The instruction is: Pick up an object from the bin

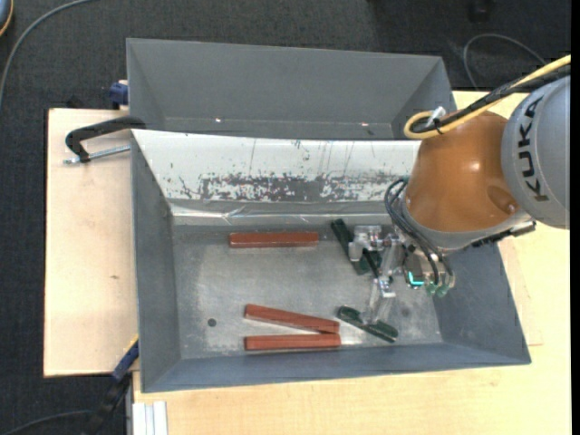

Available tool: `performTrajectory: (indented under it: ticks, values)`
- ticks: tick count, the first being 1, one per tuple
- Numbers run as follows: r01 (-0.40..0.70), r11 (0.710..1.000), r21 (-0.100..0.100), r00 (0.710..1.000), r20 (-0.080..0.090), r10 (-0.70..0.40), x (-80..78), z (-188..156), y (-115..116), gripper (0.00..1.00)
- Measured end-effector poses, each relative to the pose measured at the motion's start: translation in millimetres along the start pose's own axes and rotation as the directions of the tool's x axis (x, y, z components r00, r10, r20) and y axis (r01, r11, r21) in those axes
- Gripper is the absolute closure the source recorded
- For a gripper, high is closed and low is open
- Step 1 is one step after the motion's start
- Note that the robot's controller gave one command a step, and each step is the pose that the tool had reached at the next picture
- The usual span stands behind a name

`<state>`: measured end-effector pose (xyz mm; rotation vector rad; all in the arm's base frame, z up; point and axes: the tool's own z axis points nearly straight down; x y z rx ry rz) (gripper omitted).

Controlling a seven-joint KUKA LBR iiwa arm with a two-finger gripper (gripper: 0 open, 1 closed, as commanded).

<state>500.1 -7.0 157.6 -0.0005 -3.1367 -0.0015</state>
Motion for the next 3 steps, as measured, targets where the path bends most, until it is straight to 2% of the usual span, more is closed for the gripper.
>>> performTrajectory:
  ticks: [1, 2, 3]
  values:
    - [0.357, 0.934, 0.001, 0.934, 0.0, -0.357, 9.9, 81, -37, 0.0]
    - [0.358, 0.934, 0.002, 0.934, 0.004, -0.358, 8.6, 80, -36, 1.0]
    - [0.322, 0.947, 0.008, 0.947, 0.018, -0.322, -14.6, -69, -45, 1.0]
